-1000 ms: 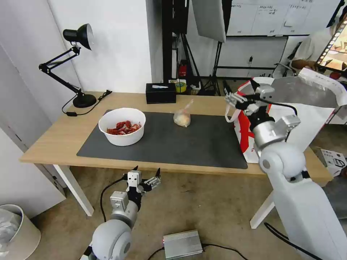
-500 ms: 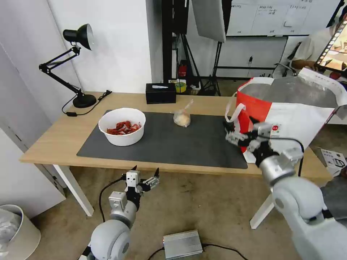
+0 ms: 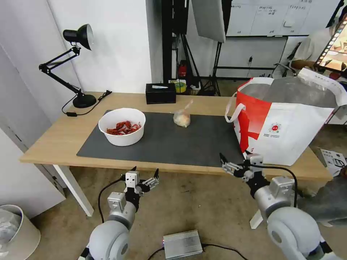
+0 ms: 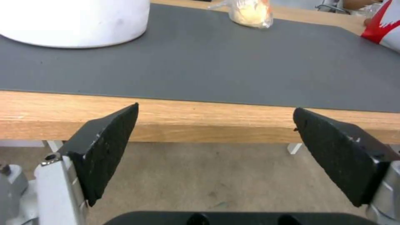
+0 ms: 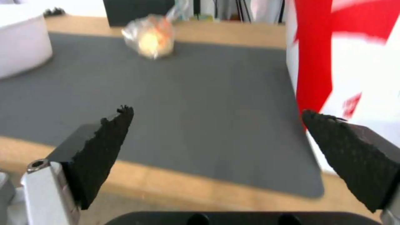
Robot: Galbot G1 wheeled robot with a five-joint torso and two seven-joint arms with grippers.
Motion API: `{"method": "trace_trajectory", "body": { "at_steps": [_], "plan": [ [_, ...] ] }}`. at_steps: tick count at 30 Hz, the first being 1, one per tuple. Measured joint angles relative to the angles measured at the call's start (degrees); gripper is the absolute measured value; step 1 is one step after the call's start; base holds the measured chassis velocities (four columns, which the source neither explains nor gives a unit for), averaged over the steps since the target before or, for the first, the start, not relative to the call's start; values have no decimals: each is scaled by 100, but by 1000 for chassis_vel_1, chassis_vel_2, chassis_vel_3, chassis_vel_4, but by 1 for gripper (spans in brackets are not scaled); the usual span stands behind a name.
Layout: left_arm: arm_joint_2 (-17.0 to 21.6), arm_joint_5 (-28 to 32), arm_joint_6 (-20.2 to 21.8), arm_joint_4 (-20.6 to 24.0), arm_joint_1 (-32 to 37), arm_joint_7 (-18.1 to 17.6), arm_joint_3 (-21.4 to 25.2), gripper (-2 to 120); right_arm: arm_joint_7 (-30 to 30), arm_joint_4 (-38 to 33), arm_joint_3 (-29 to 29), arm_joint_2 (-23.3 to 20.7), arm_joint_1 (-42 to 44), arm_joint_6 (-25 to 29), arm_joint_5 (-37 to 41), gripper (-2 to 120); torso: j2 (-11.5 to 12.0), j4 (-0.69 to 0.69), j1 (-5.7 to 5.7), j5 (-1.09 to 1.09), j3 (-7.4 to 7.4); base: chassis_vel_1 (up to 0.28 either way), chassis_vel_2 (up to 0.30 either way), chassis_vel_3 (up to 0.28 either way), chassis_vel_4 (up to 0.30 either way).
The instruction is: Pick up the trash from the table and place it into the takeout bag.
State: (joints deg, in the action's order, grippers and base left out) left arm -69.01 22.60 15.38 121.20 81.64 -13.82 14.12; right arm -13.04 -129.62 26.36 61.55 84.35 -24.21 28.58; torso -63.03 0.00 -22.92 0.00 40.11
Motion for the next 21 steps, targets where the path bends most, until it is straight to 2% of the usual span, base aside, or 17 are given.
{"method": "trace_trajectory", "body": {
  "at_steps": [21],
  "plan": [
    [-4,-10,-16,-42,-39,-1,4,100,-552,-51,-99,124,132,-573,501,100,1,0,0,0,0,0,0,0,0]
  ]
}}
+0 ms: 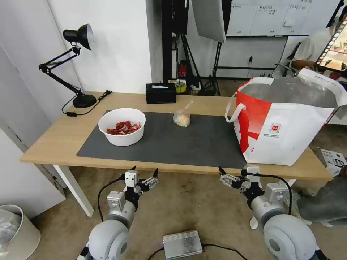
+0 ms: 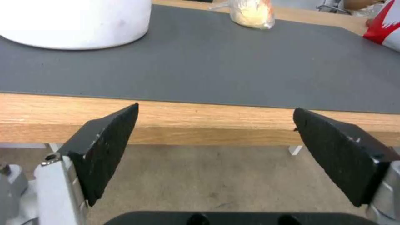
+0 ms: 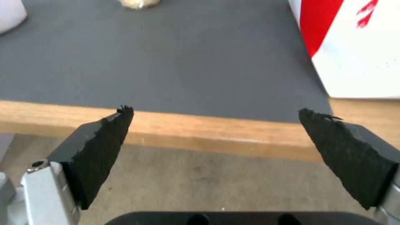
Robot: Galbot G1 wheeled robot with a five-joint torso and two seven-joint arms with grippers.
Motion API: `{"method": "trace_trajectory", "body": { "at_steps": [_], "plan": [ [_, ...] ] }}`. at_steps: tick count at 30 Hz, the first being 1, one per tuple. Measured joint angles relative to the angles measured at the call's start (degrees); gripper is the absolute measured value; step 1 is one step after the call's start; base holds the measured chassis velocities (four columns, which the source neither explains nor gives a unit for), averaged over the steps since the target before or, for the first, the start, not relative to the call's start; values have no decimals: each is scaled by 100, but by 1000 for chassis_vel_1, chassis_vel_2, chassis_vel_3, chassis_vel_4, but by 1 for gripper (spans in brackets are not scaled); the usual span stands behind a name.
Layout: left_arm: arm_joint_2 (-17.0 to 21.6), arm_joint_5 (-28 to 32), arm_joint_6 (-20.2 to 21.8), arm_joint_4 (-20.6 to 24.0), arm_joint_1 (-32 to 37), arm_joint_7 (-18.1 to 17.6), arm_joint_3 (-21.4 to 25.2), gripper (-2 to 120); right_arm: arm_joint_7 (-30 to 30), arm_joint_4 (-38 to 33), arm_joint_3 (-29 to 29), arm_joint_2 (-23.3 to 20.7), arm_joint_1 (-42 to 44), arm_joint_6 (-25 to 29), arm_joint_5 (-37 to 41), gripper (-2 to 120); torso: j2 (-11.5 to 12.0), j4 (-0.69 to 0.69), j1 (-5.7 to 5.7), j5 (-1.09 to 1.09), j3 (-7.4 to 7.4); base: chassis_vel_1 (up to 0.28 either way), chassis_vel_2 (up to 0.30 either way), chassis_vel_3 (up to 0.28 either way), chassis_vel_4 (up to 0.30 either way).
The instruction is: Pick up the trash from the table and place it into the takeout bag.
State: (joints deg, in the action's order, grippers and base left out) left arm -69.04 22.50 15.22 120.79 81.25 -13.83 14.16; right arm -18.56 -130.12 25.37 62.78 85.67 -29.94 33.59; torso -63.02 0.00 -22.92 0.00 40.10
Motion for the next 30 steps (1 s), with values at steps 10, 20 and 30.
{"method": "trace_trajectory", "body": {
  "at_steps": [10,20,30],
  "plan": [
    [22,-1,-14,-2,-4,-5,8,100,-138,3,-134,123,28,-141,-4,100,0,0,0,0,0,0,0,0,0],
    [3,-7,-57,-25,-20,-14,-19,100,35,112,-355,165,-448,-14,-27,100,0,0,0,0,0,0,0,0,0],
    [-14,-55,-59,-4,11,-26,-57,100,660,1051,-850,75,-1848,541,-82,100,0,0,0,0,1,0,0,0,0]
  ]
}}
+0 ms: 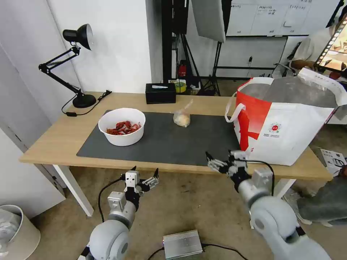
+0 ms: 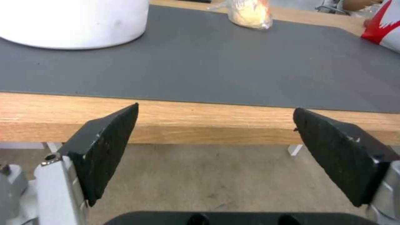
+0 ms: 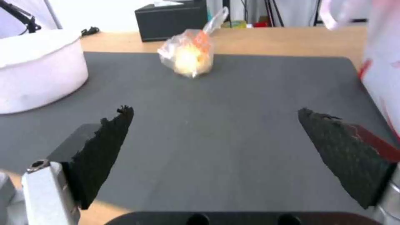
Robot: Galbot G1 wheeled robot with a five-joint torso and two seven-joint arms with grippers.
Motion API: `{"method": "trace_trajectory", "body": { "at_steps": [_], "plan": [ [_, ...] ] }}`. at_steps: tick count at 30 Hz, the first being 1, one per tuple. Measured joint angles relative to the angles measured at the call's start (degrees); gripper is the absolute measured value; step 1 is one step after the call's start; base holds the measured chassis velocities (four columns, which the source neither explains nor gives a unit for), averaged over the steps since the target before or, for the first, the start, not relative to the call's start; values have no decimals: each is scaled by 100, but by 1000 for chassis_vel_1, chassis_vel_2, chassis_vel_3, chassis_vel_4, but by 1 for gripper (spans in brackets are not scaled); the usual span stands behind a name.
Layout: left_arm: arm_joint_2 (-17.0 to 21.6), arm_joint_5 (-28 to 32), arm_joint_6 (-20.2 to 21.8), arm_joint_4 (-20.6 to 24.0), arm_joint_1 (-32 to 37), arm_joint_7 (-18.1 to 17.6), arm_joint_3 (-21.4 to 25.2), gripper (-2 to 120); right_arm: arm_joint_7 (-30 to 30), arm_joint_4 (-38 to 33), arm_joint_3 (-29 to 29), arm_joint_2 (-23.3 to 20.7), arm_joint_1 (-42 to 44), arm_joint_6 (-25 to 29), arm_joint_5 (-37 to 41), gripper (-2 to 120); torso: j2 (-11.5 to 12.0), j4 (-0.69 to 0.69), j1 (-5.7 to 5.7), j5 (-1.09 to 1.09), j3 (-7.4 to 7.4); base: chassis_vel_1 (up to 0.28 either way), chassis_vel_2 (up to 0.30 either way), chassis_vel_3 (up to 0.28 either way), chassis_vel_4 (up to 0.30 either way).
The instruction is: Pick up the trash from the table and place it into the takeout bag.
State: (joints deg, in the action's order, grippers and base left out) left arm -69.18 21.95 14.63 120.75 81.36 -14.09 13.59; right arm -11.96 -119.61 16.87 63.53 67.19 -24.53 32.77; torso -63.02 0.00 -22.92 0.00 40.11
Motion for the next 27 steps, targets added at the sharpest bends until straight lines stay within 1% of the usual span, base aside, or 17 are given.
{"method": "trace_trajectory", "body": {
  "at_steps": [2,3,7,8,10,11,12,14,15,17,19,20,22,23,26,27],
  "plan": [
    [-1,-25,0,13,9,-49,-1,100,52,249,-153,17,-374,52,45,100,0,0,0,0,0,0,0,0,0],
    [-1,-25,0,13,9,-49,-1,100,52,249,-153,17,-374,52,45,100,0,0,0,0,0,0,0,0,0],
    [22,-31,0,20,35,-85,14,100,236,911,-460,150,-1133,374,133,100,0,-1,0,-2,0,0,0,0,0],
    [22,-31,0,20,35,-85,14,100,236,911,-460,150,-1133,374,133,100,0,-1,0,-2,0,0,0,0,0],
    [17,-31,0,9,30,-88,13,100,267,1349,-632,260,-1577,482,148,100,0,-1,0,0,0,0,0,0,0],
    [10,-31,0,7,27,-87,11,100,267,1530,-692,303,-1752,496,148,100,0,-1,0,-2,0,0,0,0,0],
    [10,-31,0,7,27,-87,11,100,267,1530,-692,303,-1752,496,148,100,0,-1,0,-2,0,0,0,0,0],
    [-3,-33,0,-1,26,-89,10,100,259,1942,-832,391,-2098,507,149,100,1,0,-1,1,0,0,0,0,0],
    [-5,-35,0,-9,30,-88,13,100,253,2138,-897,431,-2268,508,148,100,0,0,-1,-1,0,0,0,0,0],
    [-5,-36,0,-16,33,-88,14,100,250,2231,-927,448,-2348,508,148,100,0,0,-1,-1,0,0,0,0,0],
    [-5,-49,0,-32,49,-91,16,100,240,2653,-1064,499,-2708,505,164,100,0,1,0,0,1,0,0,0,0],
    [-5,-49,0,-32,49,-91,16,100,240,2653,-1064,499,-2708,505,164,100,0,1,0,0,1,0,0,0,0],
    [-6,-55,0,-30,53,-91,17,100,241,3070,-1211,571,-3126,492,209,100,0,0,0,-2,0,0,0,0,0],
    [-6,-55,0,-30,53,-91,17,100,241,3070,-1211,571,-3126,492,209,100,0,0,0,-2,0,0,0,0,0],
    [-6,-55,0,-34,51,-92,19,100,245,3534,-1401,706,-3574,433,314,100,0,0,-1,-1,0,0,0,0,0],
    [-6,-55,0,-34,51,-92,19,100,245,3534,-1401,706,-3574,433,314,100,0,0,-1,-1,0,0,0,0,0]
  ]
}}
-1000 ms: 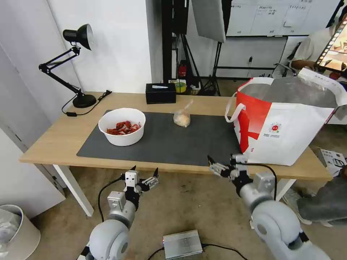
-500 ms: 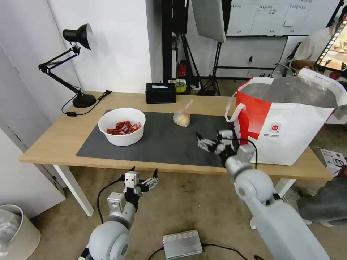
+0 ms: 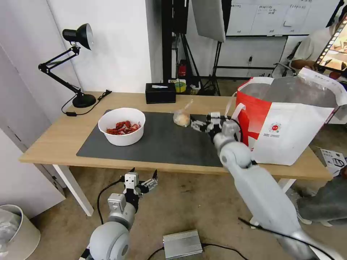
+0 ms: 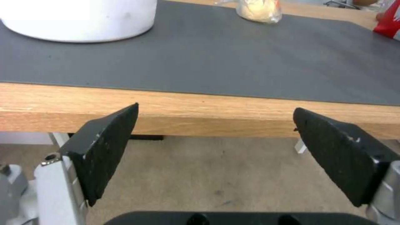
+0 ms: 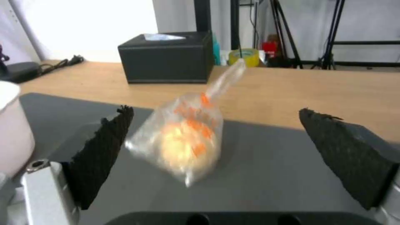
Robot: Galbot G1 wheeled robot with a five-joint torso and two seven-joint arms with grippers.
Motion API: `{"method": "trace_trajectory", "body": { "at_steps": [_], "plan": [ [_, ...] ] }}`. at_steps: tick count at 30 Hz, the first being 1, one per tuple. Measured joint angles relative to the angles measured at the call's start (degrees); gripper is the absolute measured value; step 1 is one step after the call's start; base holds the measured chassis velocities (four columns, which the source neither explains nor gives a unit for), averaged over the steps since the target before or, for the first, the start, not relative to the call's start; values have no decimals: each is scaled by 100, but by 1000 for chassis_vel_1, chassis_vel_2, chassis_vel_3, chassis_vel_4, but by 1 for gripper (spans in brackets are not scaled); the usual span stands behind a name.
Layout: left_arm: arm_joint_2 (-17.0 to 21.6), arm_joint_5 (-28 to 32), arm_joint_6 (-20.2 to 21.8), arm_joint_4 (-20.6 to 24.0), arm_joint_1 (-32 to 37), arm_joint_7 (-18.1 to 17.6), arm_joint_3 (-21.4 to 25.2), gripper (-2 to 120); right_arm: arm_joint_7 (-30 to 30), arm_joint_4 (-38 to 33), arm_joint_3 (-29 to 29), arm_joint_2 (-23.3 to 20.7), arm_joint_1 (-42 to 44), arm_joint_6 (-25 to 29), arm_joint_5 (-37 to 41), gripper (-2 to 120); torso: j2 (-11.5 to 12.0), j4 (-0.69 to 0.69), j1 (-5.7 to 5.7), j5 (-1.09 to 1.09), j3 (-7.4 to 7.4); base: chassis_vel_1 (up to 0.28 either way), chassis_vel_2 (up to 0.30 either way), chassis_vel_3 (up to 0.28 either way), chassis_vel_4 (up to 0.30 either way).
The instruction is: Pick up the trash from the table and place it into the takeout bag.
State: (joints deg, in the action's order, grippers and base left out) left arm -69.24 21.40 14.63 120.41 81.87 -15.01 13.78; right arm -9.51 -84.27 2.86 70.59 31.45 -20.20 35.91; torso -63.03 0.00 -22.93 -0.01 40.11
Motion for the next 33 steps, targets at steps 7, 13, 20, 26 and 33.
{"method": "trace_trajectory", "body": {
  "at_steps": [7,13,20,26,33],
  "plan": [
    [-17,-3,-5,-4,9,0,0,100,-121,793,-252,367,-565,-275,113,100,0,-1,0,0,0,0,0,0,0],
    [-8,-6,-11,1,23,-2,21,100,-163,1316,-295,657,-820,-390,78,100,0,0,0,0,0,0,0,0,0],
    [-59,-7,-15,14,28,-7,32,100,-89,1952,-296,1027,-1114,-409,-151,100,0,0,0,0,0,0,0,0,0],
    [-78,-26,-15,6,44,-8,22,100,-21,2392,-296,1205,-1320,-338,-306,100,0,0,1,0,0,0,0,0,0],
    [-116,-28,-15,0,8,-9,11,100,97,2767,-272,1333,-1475,-265,-422,100,0,0,1,0,0,0,0,0,0]
  ]
}}
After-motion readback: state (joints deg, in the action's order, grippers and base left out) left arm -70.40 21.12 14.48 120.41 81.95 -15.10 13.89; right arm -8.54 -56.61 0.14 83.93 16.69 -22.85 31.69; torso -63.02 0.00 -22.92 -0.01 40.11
